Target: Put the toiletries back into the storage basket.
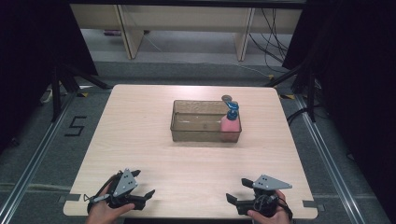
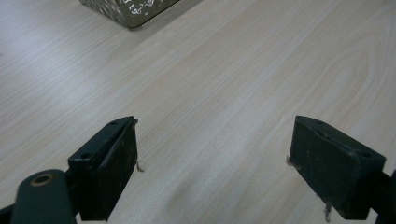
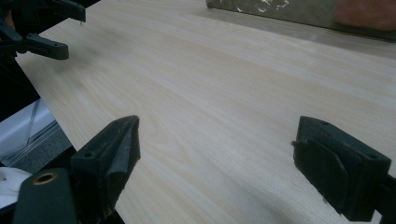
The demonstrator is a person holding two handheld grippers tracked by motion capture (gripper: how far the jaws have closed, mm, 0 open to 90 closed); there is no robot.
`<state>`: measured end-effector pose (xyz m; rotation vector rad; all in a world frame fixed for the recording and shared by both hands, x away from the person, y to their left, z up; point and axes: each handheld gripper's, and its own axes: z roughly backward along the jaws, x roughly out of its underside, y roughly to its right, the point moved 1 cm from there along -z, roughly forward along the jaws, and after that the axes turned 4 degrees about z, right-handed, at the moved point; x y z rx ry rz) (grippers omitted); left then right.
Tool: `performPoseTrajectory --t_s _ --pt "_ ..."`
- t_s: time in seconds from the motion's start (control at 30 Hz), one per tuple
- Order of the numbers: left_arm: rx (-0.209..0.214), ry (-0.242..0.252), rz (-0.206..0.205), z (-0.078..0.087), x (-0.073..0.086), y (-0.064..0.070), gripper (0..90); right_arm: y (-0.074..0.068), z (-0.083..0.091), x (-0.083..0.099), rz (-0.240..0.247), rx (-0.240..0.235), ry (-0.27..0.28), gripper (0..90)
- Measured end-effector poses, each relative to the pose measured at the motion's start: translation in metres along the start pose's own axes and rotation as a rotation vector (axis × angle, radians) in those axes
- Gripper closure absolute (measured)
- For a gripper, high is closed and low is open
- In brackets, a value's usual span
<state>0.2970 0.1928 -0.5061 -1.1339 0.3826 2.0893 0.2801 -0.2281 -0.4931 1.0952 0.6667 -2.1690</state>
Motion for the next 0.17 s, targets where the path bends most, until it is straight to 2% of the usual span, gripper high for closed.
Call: performPoseTrajectory --t_s 0.13,0.17 --pt "-0.010 -0.006 -0.012 0.0000 0.0001 -0.0008 14.9 0.0007 0.0008 -0.0002 0.007 0.009 0.000 15.7" --pt "-0.003 0.002 -0.001 -0.0005 0.0000 0.0000 14.9 0.0007 0.0009 -0.0003 0.007 0.009 0.003 15.7"
